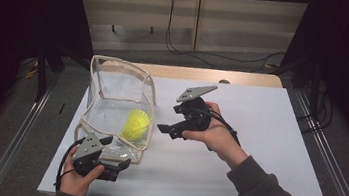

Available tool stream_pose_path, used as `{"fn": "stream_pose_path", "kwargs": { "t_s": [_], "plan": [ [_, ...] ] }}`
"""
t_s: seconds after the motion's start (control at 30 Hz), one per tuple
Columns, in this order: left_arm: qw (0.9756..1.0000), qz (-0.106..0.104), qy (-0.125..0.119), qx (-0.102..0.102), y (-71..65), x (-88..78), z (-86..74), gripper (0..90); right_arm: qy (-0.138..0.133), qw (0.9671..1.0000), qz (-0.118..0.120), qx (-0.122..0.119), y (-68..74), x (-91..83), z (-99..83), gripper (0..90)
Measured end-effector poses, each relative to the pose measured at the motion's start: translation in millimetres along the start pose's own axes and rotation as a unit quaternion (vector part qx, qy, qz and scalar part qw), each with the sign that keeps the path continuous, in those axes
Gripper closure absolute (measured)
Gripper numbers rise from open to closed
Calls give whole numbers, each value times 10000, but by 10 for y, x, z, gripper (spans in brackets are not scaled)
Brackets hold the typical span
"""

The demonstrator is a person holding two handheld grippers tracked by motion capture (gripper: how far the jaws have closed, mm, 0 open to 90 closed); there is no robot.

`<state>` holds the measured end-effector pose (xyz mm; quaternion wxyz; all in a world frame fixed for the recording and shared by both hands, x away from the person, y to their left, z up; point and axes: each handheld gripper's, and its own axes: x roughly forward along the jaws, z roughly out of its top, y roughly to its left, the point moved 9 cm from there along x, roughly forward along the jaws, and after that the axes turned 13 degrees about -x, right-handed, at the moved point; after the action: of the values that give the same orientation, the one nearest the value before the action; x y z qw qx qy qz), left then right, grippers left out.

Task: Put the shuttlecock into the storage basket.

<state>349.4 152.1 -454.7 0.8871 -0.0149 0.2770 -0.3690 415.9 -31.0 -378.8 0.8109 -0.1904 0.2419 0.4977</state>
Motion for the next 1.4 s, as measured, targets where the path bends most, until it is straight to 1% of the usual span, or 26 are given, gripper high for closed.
{"fn": "stream_pose_path", "kwargs": {
  "t_s": [0.3,0.43,0.6,0.77,1.07,1.33,1.4],
  "plan": [
    [10000,-8,9,17,-3,-5,-4,39,-193,9997,-142,60,-57,-145,-149,156],
    [10000,16,9,19,-3,-4,-5,39,-214,9997,-62,88,-48,-170,-225,144],
    [10000,-11,3,7,-6,-6,-5,39,-235,9996,-70,129,-57,-188,-314,141],
    [10000,-1,12,9,-4,-7,-6,40,-288,9993,-155,182,-92,-228,-401,137],
    [10000,9,14,20,-6,-10,-5,40,-324,9990,-206,247,-111,-290,-531,135],
    [10000,4,12,27,-7,-14,-4,40,-341,9986,-258,313,-141,-341,-644,135],
    [10000,-1,0,28,-6,-14,-2,41,-312,9985,-316,308,-160,-353,-682,135]
  ]
}}
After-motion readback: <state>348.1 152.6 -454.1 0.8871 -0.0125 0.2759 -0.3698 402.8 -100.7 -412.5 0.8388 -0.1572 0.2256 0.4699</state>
